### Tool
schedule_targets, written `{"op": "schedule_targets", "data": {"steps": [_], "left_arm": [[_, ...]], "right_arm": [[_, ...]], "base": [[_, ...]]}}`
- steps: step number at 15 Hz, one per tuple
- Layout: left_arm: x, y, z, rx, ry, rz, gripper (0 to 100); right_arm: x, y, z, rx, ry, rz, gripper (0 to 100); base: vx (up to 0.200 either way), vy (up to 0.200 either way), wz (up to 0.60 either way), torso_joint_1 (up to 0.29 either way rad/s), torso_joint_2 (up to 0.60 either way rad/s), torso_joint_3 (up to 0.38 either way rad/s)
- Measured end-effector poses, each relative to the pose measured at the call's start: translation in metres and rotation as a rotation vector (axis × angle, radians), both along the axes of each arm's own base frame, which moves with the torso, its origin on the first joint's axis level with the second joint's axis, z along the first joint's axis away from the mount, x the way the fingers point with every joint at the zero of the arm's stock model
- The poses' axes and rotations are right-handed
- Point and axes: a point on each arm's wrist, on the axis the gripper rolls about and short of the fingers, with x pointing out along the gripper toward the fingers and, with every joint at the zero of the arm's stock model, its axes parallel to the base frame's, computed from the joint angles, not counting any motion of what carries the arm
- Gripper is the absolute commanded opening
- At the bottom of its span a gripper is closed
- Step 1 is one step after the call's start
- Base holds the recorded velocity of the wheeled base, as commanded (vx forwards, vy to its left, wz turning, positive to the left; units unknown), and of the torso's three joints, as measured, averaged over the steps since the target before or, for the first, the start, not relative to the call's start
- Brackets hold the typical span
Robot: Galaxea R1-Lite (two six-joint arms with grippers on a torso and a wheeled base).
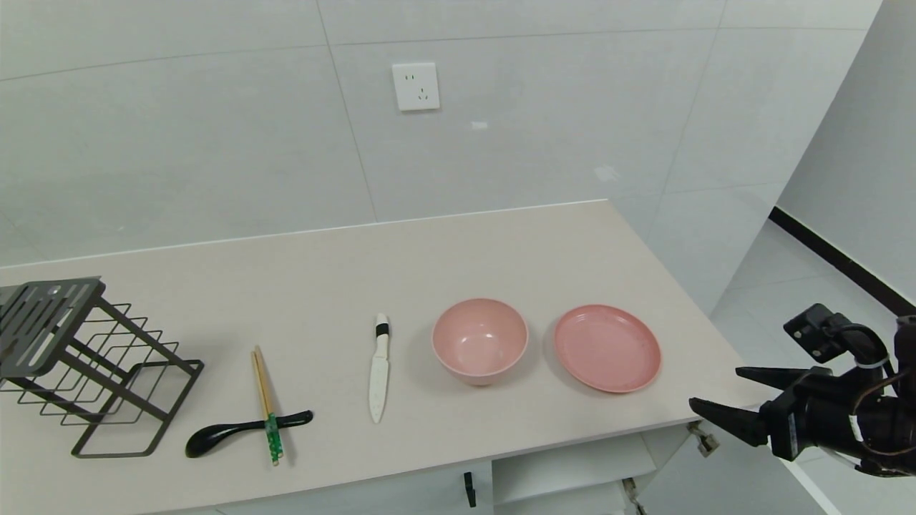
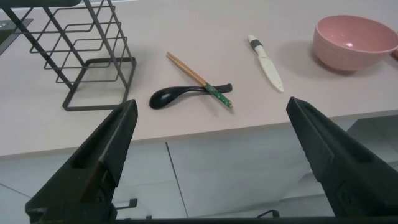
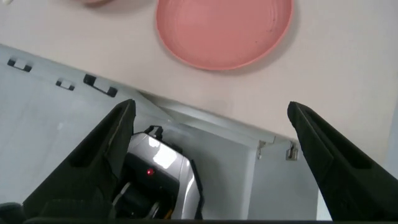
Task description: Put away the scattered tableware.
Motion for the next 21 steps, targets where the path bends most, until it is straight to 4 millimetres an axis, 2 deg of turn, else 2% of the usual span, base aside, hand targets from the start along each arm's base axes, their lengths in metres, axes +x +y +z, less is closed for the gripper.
{"op": "schedule_targets", "data": {"steps": [15,21], "left_arm": [[0.0,0.0,0.0,-0.008,0.0,0.0,100],[0.0,0.0,0.0,-0.008,0.0,0.0,100]], "right_arm": [[0.111,0.015,-0.023,0.007,-0.072,-0.004,100],[0.146,0.019,-0.047,0.007,-0.046,-0.022,100]], "base": [[0.0,0.0,0.0,0.0,0.0,0.0],[0.0,0.0,0.0,0.0,0.0,0.0]]}}
